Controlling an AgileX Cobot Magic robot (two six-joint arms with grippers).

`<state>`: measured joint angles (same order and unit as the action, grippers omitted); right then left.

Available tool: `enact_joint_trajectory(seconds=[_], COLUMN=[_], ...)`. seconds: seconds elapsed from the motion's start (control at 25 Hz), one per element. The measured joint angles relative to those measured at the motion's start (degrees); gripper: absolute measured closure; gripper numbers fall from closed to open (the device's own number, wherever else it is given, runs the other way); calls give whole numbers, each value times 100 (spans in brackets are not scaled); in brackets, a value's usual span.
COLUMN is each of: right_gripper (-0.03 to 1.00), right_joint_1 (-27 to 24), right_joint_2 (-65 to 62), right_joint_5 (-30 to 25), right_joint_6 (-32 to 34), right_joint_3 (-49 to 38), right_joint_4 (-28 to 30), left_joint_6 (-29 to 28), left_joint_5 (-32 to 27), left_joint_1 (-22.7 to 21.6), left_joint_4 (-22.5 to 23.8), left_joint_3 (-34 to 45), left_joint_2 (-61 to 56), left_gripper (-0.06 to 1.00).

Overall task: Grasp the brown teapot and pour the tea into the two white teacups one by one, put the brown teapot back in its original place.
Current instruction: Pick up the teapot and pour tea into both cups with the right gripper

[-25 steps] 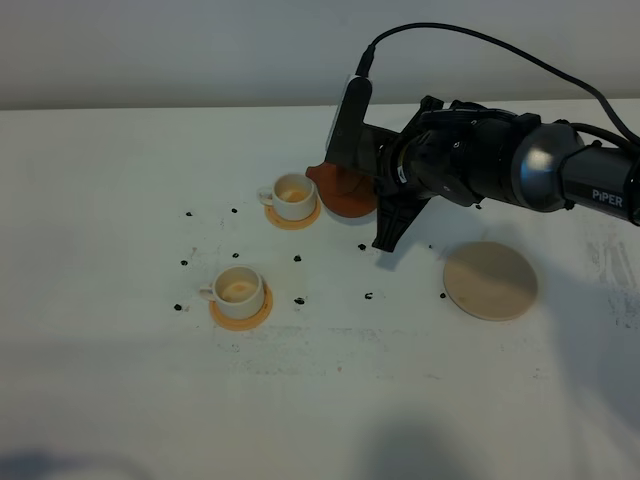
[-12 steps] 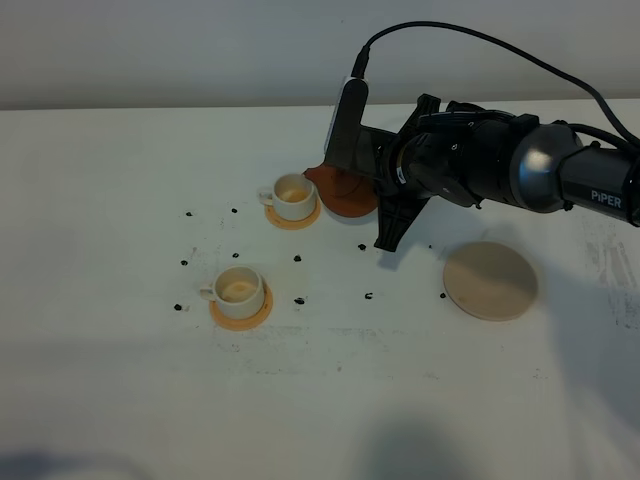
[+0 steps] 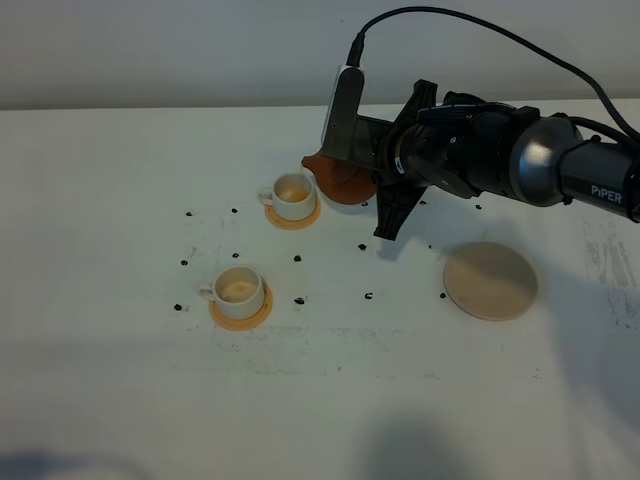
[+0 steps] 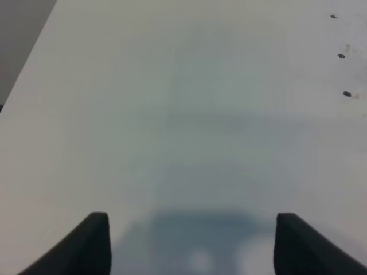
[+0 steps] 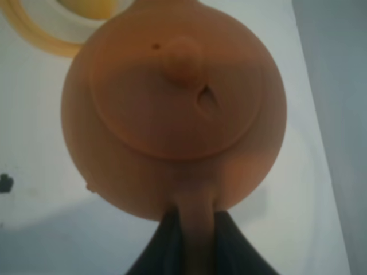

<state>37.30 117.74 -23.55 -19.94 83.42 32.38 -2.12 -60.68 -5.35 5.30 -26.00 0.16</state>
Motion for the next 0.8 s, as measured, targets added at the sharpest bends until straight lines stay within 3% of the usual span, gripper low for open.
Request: enact_joint_trajectory(seconds=[0.8], right_gripper=[88], right_joint_1=[58], right_joint_2=[0], right_joint_5=[6], right_joint_6=[-390], right_joint_3=[0], right_joint_4=[201], left_joint_6=[0], left_joint_5=[0], left_joint_1=[0], left_joint_4=[0], left_joint_3=[0], left_joint_2=[0], left_gripper=[37])
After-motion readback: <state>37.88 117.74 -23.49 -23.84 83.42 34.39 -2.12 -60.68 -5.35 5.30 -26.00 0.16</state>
